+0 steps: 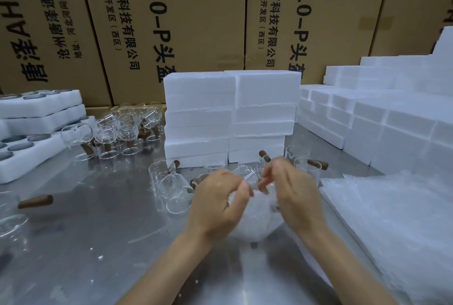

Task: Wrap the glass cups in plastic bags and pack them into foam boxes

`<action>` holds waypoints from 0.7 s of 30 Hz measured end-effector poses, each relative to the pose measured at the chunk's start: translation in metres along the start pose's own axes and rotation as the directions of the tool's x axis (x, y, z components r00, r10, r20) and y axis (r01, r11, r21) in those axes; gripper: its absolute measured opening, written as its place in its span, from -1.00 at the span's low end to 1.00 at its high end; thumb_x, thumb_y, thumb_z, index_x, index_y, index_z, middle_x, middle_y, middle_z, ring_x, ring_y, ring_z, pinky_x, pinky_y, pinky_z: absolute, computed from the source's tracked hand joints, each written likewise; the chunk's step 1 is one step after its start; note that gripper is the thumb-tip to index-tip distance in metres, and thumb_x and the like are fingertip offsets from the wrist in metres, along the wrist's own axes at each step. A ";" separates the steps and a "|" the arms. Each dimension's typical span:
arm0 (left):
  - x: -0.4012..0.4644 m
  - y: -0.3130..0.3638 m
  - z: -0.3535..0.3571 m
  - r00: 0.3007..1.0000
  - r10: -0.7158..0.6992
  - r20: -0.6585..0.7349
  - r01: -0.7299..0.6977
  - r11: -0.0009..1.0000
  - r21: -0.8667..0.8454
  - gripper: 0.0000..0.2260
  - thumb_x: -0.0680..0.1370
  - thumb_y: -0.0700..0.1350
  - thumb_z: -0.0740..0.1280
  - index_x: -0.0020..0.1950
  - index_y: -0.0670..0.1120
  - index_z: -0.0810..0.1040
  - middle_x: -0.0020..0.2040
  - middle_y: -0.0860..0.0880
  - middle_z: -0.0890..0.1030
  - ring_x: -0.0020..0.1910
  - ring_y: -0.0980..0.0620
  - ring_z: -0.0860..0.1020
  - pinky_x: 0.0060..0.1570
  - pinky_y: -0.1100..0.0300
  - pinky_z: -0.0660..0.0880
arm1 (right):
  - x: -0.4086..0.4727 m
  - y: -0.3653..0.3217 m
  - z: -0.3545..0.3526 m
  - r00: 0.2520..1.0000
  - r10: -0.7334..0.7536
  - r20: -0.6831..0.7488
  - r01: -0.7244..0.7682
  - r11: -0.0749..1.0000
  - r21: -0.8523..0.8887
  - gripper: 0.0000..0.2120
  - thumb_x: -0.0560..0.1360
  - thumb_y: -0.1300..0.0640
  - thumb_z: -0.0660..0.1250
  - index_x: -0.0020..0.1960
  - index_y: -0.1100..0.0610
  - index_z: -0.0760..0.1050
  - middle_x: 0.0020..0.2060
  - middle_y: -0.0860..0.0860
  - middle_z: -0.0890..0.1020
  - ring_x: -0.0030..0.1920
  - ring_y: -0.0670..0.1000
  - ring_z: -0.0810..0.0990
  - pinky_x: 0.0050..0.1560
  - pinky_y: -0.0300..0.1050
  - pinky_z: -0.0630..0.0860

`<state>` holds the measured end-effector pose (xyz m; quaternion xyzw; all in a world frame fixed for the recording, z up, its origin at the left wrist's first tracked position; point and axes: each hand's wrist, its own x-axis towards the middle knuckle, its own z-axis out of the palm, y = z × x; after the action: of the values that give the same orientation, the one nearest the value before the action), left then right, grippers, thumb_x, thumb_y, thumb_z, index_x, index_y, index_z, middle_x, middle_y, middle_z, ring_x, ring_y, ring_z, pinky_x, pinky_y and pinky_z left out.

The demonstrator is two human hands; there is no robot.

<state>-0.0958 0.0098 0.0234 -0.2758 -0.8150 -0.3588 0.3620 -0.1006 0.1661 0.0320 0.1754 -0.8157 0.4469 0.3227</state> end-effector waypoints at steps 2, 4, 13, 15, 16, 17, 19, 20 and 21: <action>0.022 0.003 -0.001 0.985 -0.160 -0.060 0.156 0.985 -0.067 -0.67 0.50 0.09 0.09 -0.22 0.04 0.62 -0.24 0.23 0.60 -0.14 0.22 0.53 -0.11 0.33 0.39 | 0.022 0.007 -0.009 0.969 0.200 -0.147 -0.171 0.967 0.187 -0.69 0.49 -0.04 0.00 -0.22 -0.02 0.48 -0.30 -0.16 0.65 -0.18 -0.17 0.59 -0.15 -0.23 0.46; 0.051 0.001 0.004 0.951 -0.310 -0.010 0.307 0.946 -0.100 -0.77 0.49 0.10 0.14 -0.06 0.13 0.58 -0.06 0.29 0.58 0.02 0.29 0.50 -0.03 0.36 0.37 | 0.052 0.020 -0.020 0.915 0.342 -0.215 -0.278 0.919 0.279 -0.72 0.54 0.01 0.02 -0.14 -0.04 0.50 -0.25 -0.20 0.65 -0.17 -0.29 0.54 -0.23 -0.40 0.41; 0.151 -0.032 0.042 0.836 -0.543 0.083 0.548 0.815 -0.187 -0.61 0.58 -0.07 0.24 0.41 -0.05 0.35 0.42 0.00 0.37 0.42 0.02 0.28 0.16 0.22 0.24 | 0.168 0.074 -0.042 0.732 0.659 -0.173 -0.591 0.740 0.320 -0.82 0.56 0.08 -0.02 0.05 0.08 0.31 -0.18 0.01 0.37 -0.21 0.03 0.32 -0.28 -0.10 0.18; 0.154 -0.034 0.049 0.846 -0.529 0.069 0.532 0.829 -0.170 -0.57 0.57 -0.07 0.25 0.43 -0.07 0.32 0.44 0.00 0.34 0.43 0.02 0.26 0.18 0.22 0.23 | 0.179 0.075 -0.042 0.717 0.680 -0.151 -0.631 0.726 0.273 -0.84 0.56 0.11 -0.04 -0.19 0.04 0.20 -0.33 -0.01 0.24 -0.35 0.00 0.21 -0.37 -0.06 0.10; 0.155 -0.035 0.052 0.852 -0.520 0.059 0.523 0.838 -0.155 -0.56 0.56 -0.07 0.25 0.44 -0.08 0.30 0.44 0.00 0.33 0.44 0.01 0.25 0.20 0.21 0.22 | 0.184 0.075 -0.041 0.722 0.678 -0.138 -0.635 0.729 0.256 -0.78 0.57 0.12 -0.05 -0.26 0.01 0.12 -0.35 -0.01 0.20 -0.37 -0.01 0.17 -0.39 -0.04 0.07; 0.155 -0.036 0.055 0.855 -0.516 0.048 0.517 0.844 -0.142 -0.55 0.56 -0.08 0.25 0.44 -0.08 0.29 0.45 0.00 0.31 0.44 0.01 0.24 0.21 0.21 0.22 | 0.187 0.074 -0.040 0.734 0.667 -0.128 -0.628 0.738 0.248 -0.74 0.57 0.14 -0.05 -0.29 0.00 0.08 -0.36 0.00 0.19 -0.38 0.00 0.16 -0.40 -0.03 0.07; 0.156 -0.037 0.059 0.858 -0.513 0.035 0.513 0.849 -0.128 -0.52 0.55 -0.08 0.26 0.46 -0.07 0.26 0.47 0.01 0.28 0.45 0.01 0.22 0.23 0.20 0.21 | 0.193 0.072 -0.036 0.772 0.627 -0.103 -0.592 0.769 0.242 -0.71 0.57 0.20 -0.04 -0.32 0.02 0.10 -0.37 0.00 0.21 -0.39 -0.01 0.17 -0.40 -0.05 0.11; 0.157 -0.037 0.060 0.859 -0.511 0.033 0.511 0.851 -0.122 -0.51 0.55 -0.08 0.26 0.47 -0.07 0.24 0.47 0.01 0.27 0.45 0.01 0.21 0.22 0.20 0.21 | 0.194 0.070 -0.034 0.795 0.600 -0.089 -0.567 0.787 0.242 -0.70 0.57 0.24 -0.03 -0.33 0.05 0.13 -0.38 0.00 0.21 -0.39 -0.02 0.16 -0.40 -0.09 0.13; 0.157 -0.037 0.060 0.860 -0.509 0.034 0.510 0.853 -0.116 -0.50 0.55 -0.09 0.26 0.47 -0.07 0.23 0.47 0.01 0.26 0.45 0.01 0.21 0.20 0.21 0.21 | 0.195 0.067 -0.032 0.811 0.580 -0.079 -0.545 0.797 0.259 -0.69 0.56 0.26 -0.03 -0.34 0.06 0.14 -0.39 -0.01 0.22 -0.40 -0.03 0.16 -0.42 -0.14 0.16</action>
<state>-0.2382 0.0649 0.1039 -0.0720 -0.8359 -0.4904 0.2359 -0.2699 0.2297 0.1362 -0.0753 -0.7477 0.6237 0.2150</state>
